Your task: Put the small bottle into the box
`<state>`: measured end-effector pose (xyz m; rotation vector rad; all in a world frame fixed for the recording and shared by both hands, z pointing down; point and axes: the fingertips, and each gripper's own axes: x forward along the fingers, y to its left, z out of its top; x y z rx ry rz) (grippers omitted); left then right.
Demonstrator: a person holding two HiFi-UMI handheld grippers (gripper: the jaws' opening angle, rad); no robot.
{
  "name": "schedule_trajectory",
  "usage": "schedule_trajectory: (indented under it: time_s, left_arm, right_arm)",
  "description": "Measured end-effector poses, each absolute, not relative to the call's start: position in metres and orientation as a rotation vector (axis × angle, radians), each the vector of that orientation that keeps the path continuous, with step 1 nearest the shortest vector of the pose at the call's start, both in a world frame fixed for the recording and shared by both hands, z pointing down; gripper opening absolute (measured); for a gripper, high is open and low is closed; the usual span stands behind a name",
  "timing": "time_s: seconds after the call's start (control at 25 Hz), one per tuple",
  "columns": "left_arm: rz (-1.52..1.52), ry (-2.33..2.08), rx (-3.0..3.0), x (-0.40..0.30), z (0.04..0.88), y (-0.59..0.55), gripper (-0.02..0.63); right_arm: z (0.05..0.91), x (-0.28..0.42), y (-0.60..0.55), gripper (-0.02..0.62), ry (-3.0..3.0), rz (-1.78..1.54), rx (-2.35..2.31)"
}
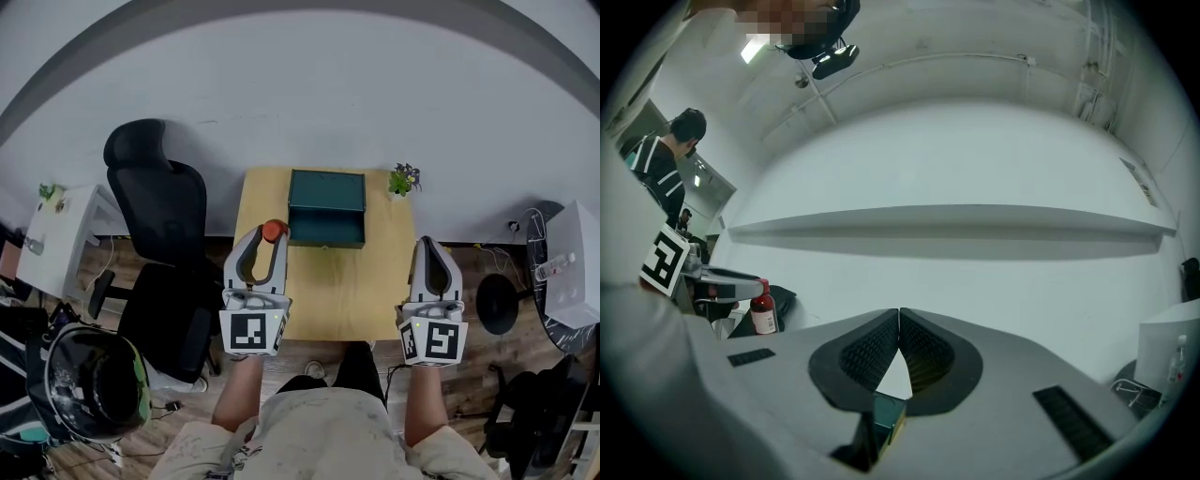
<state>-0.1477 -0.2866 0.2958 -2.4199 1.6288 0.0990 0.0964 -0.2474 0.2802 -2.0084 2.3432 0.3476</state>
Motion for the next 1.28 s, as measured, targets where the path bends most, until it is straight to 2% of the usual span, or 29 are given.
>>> schedule_trajectory:
  time_s: [0.8, 1.28]
  left_arm:
    - [-0.021, 1.606, -2.481, -0.08, 0.331, -0.356, 0.13]
    - [-0.172, 1.601, -2.602, -0.041, 0.396, -0.397, 0.13]
  right_arm:
    - [0.321, 0.154, -0.316, 0.017, 2.368, 0.232, -2.016]
    - [0.387, 0.179, -0.356, 0.017, 2.413, 0.031, -2.063]
